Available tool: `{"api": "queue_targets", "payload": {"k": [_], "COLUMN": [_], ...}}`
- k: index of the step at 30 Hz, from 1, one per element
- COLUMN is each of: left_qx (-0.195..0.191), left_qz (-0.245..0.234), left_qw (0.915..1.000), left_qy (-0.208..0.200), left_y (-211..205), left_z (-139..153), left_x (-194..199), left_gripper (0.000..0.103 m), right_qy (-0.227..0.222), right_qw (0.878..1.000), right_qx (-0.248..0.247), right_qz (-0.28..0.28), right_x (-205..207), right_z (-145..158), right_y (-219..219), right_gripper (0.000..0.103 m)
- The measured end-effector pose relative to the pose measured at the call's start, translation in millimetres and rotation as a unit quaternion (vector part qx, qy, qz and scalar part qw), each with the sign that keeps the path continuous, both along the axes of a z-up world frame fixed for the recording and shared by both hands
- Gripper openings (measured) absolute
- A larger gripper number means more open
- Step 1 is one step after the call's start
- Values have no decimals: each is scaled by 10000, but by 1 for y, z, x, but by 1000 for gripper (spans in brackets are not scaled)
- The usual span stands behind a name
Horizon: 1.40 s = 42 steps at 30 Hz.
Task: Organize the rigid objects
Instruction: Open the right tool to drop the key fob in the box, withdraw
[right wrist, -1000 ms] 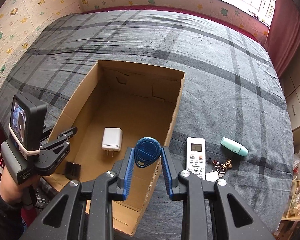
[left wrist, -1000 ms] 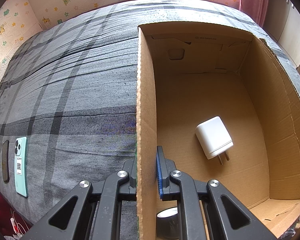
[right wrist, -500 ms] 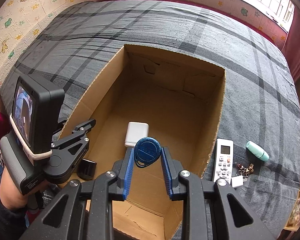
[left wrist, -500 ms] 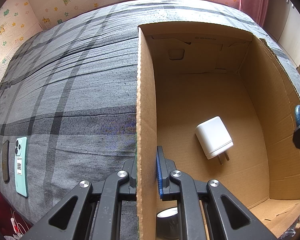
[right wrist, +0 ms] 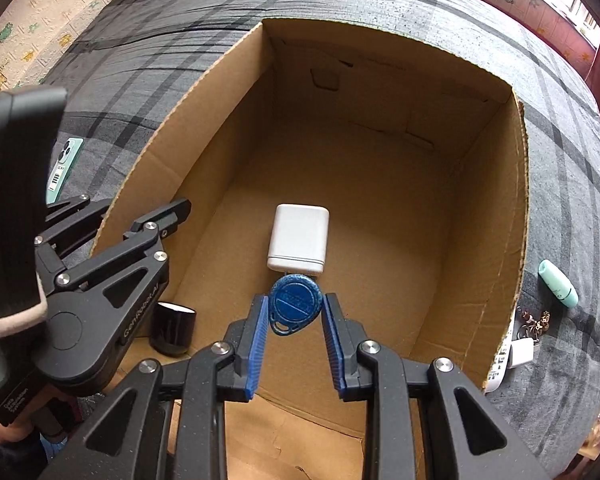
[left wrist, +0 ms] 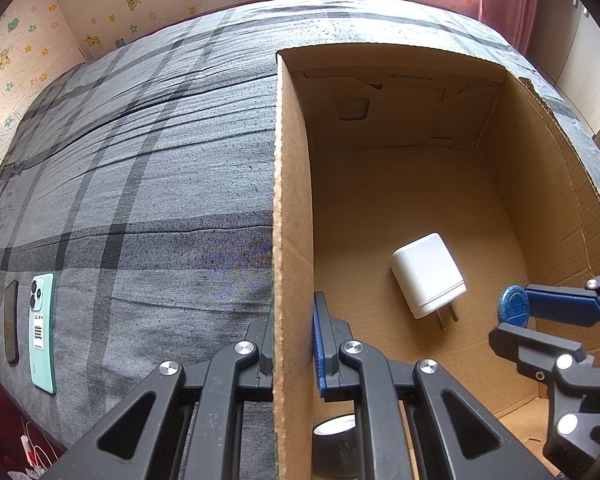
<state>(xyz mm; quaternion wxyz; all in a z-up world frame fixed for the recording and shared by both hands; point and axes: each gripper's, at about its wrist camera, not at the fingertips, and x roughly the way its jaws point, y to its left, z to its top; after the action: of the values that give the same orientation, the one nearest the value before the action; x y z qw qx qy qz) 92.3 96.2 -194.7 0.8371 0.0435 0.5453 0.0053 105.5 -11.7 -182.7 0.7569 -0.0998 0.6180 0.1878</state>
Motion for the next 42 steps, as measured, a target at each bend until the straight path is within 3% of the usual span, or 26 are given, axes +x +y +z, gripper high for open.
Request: {"api": "queue_targets", "payload": {"k": [13, 24, 34, 38, 42], "left_qx": [11, 10, 24, 20, 29], "left_qz": [-3, -18, -17, -20, -18], "left_qw": [10000, 10000, 10000, 10000, 10000], "left_qy": [-3, -7, -3, -6, -3], "left_y": [0, 0, -2, -2, -2], "left_z": [-1, 0, 1, 1, 1], "left_x": [0, 0, 0, 0, 0], "left_gripper": [13, 13, 13, 13, 13], "right_qy": [524, 525, 228, 182, 97], "right_qw": [9985, 9985, 9996, 9995, 9996], "right_qx": [-108, -104, -58, -116, -79], "right_qz": [78, 82, 168, 250, 270], "right_x": [4, 2, -7, -9, -13], "right_z": [-40, -44, -25, -18, -9], "right_y": [10, 8, 6, 8, 5], "right_gripper": [29, 29, 54, 57, 68]}}
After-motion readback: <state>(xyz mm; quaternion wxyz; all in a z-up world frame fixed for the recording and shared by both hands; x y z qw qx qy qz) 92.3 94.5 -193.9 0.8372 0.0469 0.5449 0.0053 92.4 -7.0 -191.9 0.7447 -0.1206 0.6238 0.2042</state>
